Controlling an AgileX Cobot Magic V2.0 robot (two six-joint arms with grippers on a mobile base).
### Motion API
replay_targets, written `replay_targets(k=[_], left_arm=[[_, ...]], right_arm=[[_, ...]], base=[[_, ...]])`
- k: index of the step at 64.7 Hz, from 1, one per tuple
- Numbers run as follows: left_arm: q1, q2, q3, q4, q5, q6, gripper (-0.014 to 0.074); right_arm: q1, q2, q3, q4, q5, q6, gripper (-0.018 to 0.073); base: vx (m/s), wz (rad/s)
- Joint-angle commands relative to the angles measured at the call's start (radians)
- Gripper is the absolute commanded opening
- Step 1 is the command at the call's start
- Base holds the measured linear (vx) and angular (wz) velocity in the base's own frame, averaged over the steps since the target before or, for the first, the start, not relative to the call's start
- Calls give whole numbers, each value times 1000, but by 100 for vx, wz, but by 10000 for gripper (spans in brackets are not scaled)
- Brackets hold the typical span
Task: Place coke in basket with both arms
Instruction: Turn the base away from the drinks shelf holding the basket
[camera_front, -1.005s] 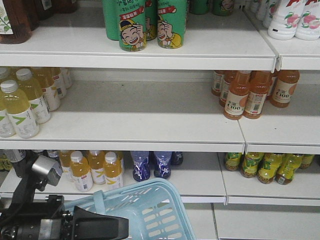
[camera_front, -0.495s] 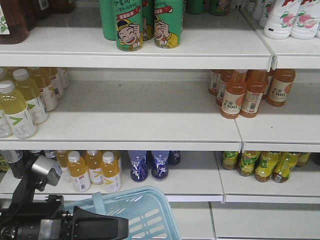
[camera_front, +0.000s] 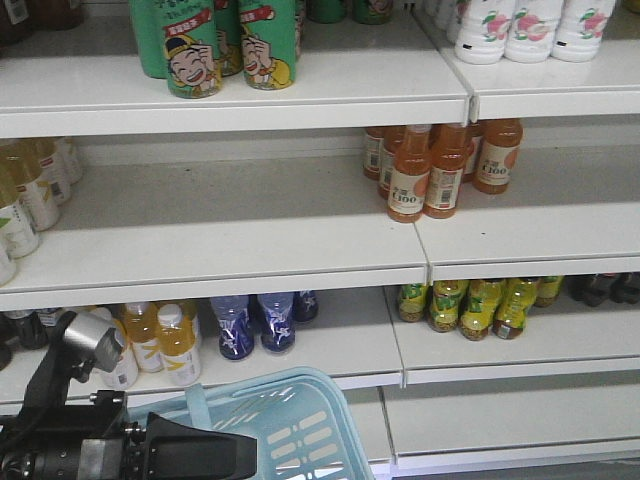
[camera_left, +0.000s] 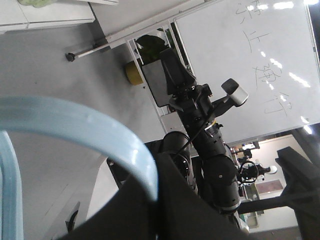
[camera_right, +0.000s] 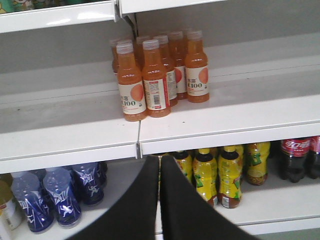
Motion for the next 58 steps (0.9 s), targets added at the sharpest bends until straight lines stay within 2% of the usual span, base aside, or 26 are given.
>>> replay_targets(k=[1,58], left_arm=[[-6,-22,-21,-70,-219,7,-7],[-6,-22,-21,-70,-219,7,-7]], right_arm=[[-6,-18,15,-3,-72,-5,-5],[-6,-18,15,-3,-69,-5,-5]], base=[[-4,-28],[-5,-35]])
